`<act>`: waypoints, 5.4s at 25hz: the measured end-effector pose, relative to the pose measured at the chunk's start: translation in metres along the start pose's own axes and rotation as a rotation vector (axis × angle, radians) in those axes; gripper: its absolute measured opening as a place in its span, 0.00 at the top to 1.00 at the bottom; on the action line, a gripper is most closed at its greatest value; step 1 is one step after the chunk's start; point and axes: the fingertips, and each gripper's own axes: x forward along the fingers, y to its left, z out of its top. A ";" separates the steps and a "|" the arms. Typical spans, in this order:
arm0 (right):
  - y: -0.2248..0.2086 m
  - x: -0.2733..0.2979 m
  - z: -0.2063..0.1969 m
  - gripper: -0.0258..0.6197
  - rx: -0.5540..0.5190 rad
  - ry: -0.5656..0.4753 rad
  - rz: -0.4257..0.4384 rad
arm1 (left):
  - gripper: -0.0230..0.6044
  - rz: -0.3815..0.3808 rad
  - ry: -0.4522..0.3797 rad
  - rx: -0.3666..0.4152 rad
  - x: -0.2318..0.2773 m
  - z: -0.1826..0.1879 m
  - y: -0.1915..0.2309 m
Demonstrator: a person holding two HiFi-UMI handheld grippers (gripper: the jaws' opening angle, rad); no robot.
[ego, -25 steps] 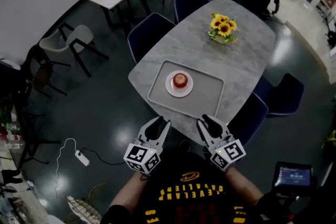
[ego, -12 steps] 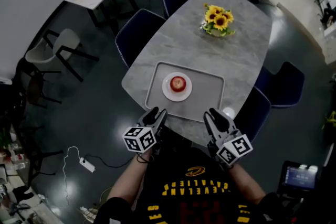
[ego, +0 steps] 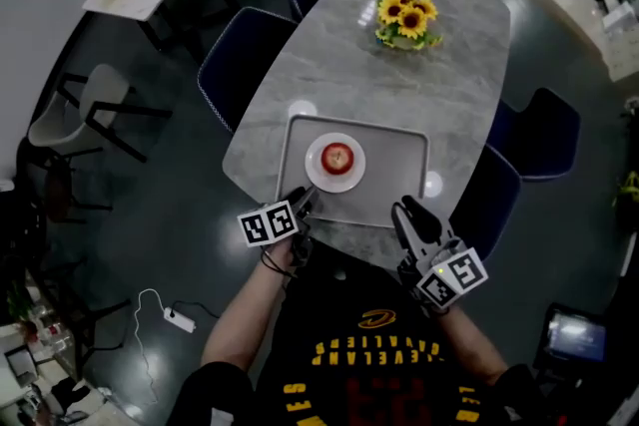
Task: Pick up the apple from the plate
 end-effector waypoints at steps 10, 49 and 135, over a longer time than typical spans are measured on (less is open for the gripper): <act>-0.016 0.005 0.006 0.83 0.030 -0.045 -0.060 | 0.70 0.073 0.090 -0.166 0.032 0.002 0.029; -0.102 0.074 -0.115 0.83 0.396 0.370 -0.041 | 0.72 -0.055 0.219 -0.263 0.043 0.014 0.028; -0.074 0.078 -0.142 0.92 0.737 0.571 0.164 | 0.92 -0.114 0.065 -0.348 -0.026 -0.016 -0.022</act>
